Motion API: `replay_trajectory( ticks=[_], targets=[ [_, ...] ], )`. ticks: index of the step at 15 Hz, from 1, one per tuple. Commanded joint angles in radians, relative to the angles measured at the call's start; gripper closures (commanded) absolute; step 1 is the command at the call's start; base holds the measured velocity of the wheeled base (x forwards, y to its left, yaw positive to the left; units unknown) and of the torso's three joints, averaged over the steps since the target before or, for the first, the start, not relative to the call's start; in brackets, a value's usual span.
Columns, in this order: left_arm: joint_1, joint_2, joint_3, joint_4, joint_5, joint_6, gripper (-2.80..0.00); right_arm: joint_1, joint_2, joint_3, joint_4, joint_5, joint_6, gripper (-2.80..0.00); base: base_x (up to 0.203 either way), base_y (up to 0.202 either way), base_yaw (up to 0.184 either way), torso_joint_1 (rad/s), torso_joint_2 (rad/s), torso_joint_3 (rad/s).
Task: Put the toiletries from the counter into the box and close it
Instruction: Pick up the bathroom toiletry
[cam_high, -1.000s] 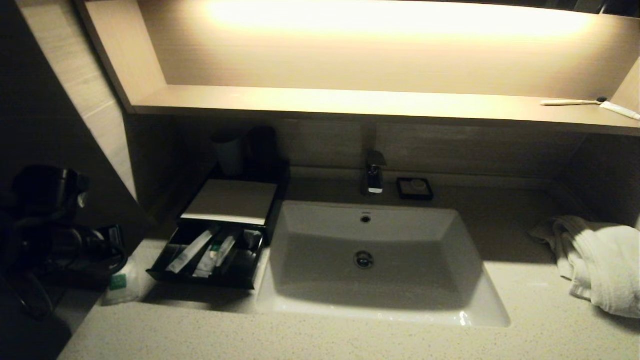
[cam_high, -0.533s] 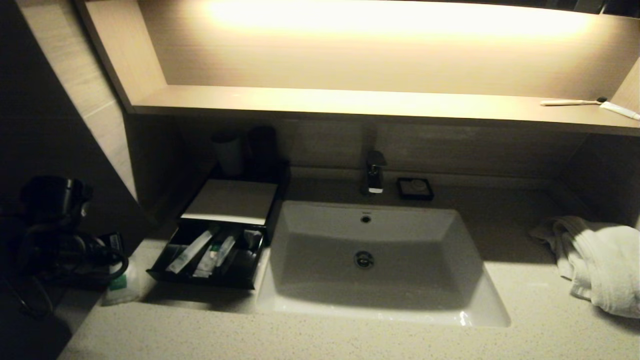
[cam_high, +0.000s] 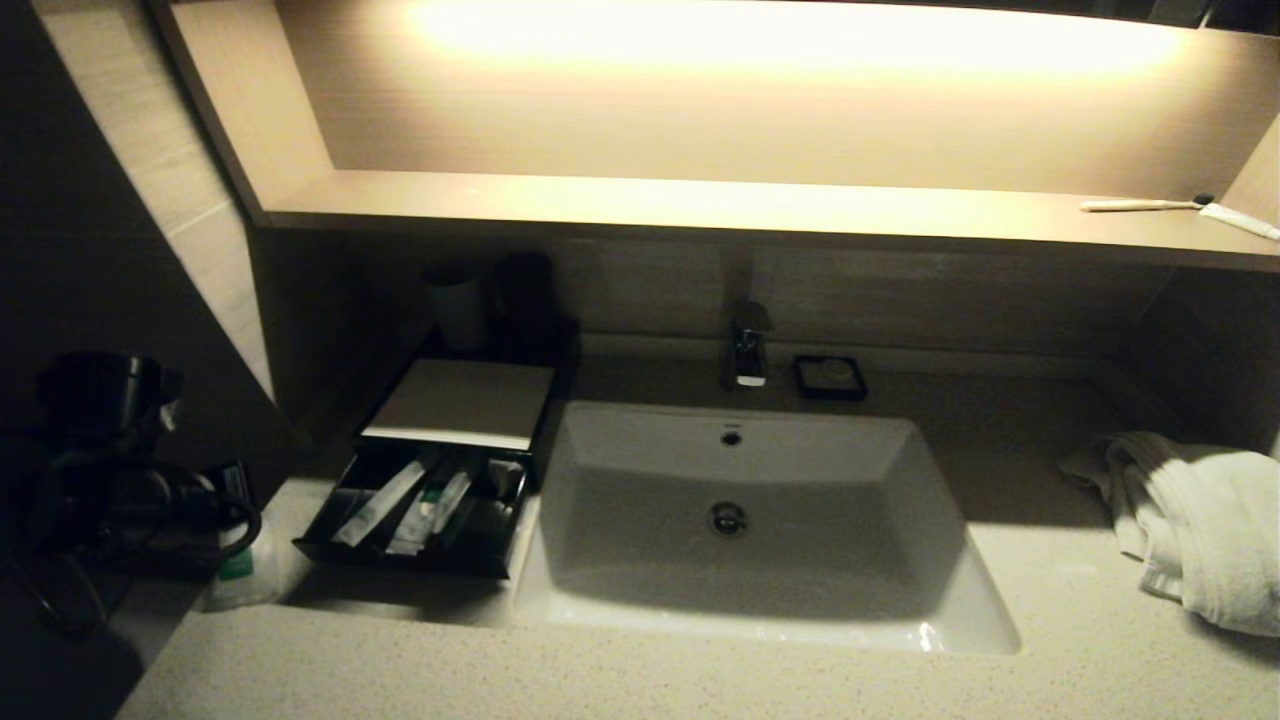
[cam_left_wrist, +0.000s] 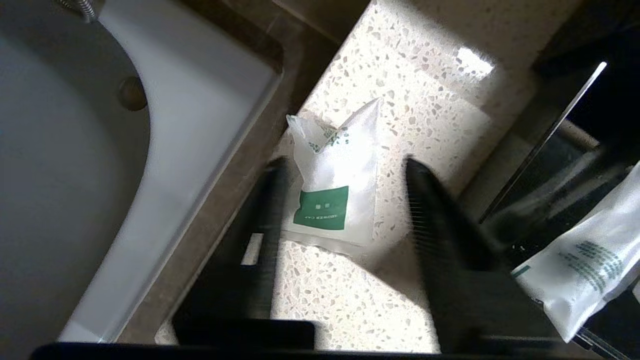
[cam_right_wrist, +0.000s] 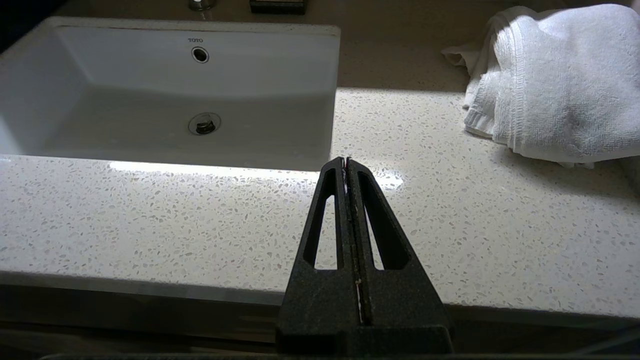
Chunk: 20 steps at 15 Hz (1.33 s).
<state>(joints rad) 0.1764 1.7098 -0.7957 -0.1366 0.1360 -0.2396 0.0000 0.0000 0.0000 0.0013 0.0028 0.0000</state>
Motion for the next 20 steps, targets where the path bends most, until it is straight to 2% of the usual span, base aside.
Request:
replay_trajectory(
  ticks=[1,7,12,20],
  targets=[
    [0.0,-0.006,-0.002,-0.003,0.001,-0.001,-2.8,0.0,0.0,0.0,0.0,0.0,0.0,0.0,0.0,0.0,0.0,0.0,0.0,0.0],
    [0.018,0.023,-0.008,-0.015,-0.003,-0.025,-2.8,0.0,0.0,0.0,0.001,-0.001,0.0,0.0,0.0,0.0,0.0,0.0,0.0,0.0],
    [0.061,0.105,-0.023,-0.017,-0.06,-0.026,-2.8,0.0,0.0,0.0,0.0,0.0,0.0,0.0,0.0,0.0,0.0,0.0,0.0,0.0],
    [0.061,0.168,-0.023,-0.023,-0.058,-0.023,-2.8,0.0,0.0,0.0,0.0,0.0,0.0,0.0,0.0,0.0,0.0,0.0,0.0,0.0]
  ],
)
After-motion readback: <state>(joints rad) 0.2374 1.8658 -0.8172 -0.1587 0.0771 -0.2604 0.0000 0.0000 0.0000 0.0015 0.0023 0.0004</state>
